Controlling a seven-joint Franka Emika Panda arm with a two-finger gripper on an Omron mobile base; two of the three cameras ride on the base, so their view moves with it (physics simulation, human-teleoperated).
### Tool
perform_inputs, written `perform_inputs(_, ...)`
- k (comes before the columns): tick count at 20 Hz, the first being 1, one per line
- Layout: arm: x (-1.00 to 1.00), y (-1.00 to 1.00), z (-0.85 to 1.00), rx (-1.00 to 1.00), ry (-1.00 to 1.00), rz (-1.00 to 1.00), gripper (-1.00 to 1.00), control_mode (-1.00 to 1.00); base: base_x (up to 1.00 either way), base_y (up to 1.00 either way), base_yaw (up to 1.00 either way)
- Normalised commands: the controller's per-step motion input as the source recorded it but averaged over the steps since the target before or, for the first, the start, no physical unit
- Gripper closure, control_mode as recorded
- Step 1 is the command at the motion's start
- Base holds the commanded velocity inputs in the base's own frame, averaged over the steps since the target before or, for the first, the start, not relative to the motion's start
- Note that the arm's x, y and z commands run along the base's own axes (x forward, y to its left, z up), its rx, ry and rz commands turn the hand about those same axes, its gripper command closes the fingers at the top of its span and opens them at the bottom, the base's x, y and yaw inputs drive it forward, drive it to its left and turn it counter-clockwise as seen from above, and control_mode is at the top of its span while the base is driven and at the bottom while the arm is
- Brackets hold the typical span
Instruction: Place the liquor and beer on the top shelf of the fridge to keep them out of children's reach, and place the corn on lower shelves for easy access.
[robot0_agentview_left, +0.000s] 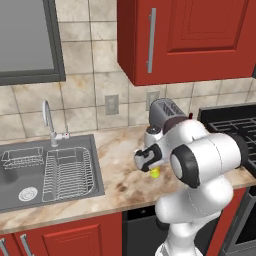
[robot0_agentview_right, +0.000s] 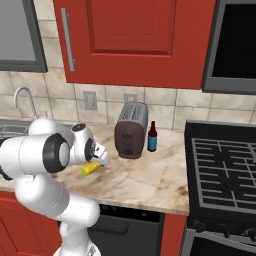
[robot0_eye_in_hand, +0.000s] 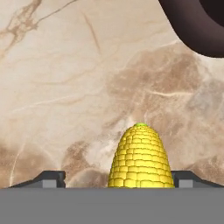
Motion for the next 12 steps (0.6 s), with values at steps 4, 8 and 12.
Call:
perform_inputs(4, 0.0, 0.02, -0.5, 0.0, 0.04, 0.0, 1.0, -1.0, 0.0, 0.0, 0.0)
perform_inputs(8, -0.15, 0.0, -0.49, 0.0, 0.03, 0.0, 1.0, -1.0, 0.0, 0.0, 0.0)
perform_inputs(12, -0.31, 0.0, -0.47, 0.0, 0.0, 0.0, 1.0, -1.0, 0.0, 0.0, 0.0)
